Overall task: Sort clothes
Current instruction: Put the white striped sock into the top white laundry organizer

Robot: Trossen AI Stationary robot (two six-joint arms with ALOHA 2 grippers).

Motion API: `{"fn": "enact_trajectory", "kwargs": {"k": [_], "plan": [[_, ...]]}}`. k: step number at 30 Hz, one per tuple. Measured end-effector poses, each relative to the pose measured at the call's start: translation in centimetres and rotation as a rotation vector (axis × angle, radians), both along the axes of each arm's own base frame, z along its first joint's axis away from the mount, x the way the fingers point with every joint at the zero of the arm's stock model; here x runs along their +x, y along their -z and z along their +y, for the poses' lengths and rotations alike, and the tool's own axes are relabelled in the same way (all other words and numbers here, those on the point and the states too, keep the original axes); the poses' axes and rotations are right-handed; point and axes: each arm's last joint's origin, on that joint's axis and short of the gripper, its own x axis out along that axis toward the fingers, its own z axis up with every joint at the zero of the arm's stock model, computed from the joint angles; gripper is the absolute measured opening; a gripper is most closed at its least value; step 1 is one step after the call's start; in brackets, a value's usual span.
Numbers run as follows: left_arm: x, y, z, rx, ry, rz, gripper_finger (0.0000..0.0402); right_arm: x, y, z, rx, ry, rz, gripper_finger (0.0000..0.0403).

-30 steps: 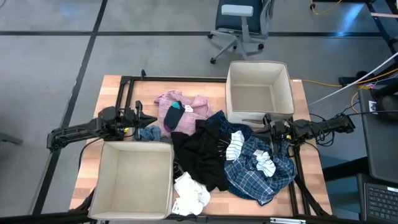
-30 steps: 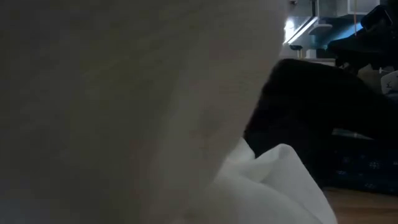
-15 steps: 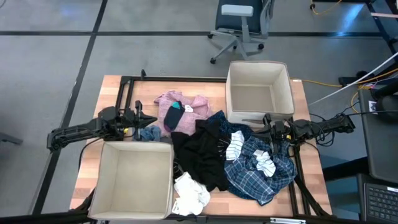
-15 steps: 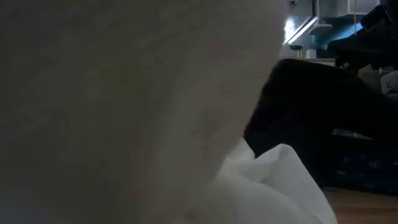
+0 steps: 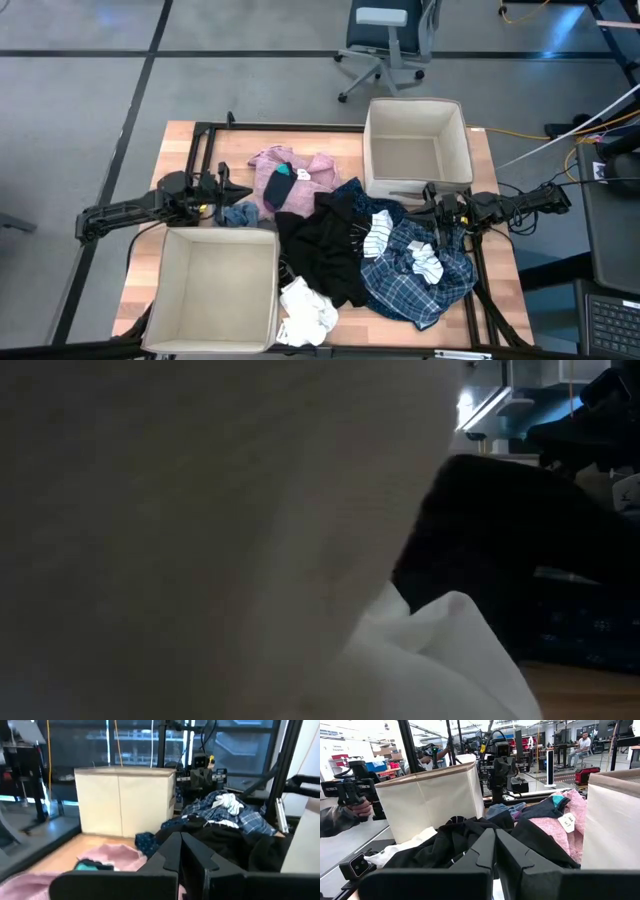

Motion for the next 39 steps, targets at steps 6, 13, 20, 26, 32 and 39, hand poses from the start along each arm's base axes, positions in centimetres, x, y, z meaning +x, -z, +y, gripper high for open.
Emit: {"fn": "enact_trajectory", "kwargs": {"k": [6, 13, 20, 26, 32, 39], "plan": [[0.0, 0.0, 0.0, -0.118, 0.005, -0.018, 0.0001, 0.0, 0.0, 0.0, 0.002, 0.016, -0.005, 0.0019], [0.0, -0.2, 0.0, -0.133, 0.010, -0.045, 0.0001, 0.0, -0.1, -0.1, 0.000, 0.031, -0.009, 0.0019], [-0.2, -1.7, -0.2, -0.062, 0.066, -0.177, 0.0001, -0.5, -2.4, -0.3, -0.007, 0.052, -0.069, 0.0019], [-0.6, -3.1, -0.4, -0.007, 0.085, -0.323, 0.0001, -1.3, -5.0, -0.5, -0.065, 0.058, -0.083, 0.0019], [-0.9, -4.1, -0.2, 0.035, -0.010, -0.373, 0.0001, -1.1, -7.7, -0.4, -0.162, 0.062, -0.026, 0.0019], [-0.2, -6.8, 0.1, 0.097, -0.048, -0.320, 0.0001, 1.2, -11.3, 0.0, -0.272, 0.108, 0.188, 0.0019]]}}
